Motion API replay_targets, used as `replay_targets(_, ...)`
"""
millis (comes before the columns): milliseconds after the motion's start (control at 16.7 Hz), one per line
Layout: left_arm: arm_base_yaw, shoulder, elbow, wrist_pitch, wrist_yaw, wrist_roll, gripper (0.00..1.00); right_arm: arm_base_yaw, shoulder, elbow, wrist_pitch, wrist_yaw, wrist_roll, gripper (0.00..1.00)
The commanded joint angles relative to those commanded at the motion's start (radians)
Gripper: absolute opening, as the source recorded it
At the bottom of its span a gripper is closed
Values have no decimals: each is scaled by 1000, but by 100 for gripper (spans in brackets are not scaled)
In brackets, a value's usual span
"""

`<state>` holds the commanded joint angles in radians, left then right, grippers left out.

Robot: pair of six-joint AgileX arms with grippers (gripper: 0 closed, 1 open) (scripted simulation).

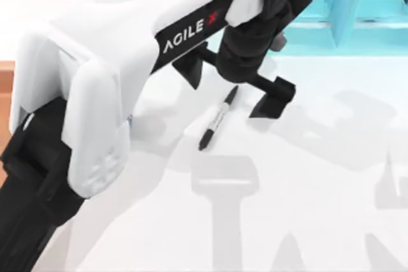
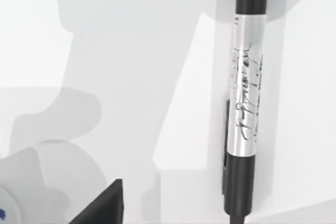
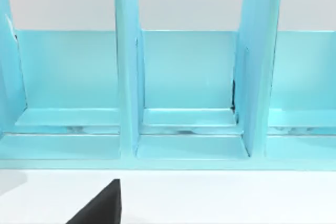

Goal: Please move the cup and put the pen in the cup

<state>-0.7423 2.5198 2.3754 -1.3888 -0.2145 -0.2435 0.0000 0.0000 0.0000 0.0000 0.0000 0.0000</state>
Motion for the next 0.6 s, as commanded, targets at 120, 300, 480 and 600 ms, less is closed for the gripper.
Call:
replay_targets(120,0,0,0,0,0,0,100,0,0,0,0,0,0,100)
replay_targets(300,4,1,-13,14,2,2,100,0,0,0,0,0,0,100)
replay_targets(480,15,17,-84,103,0,16,100,0,0,0,0,0,0,100)
replay_targets(600,25,33,-147,187,1,26,100,0,0,0,0,0,0,100)
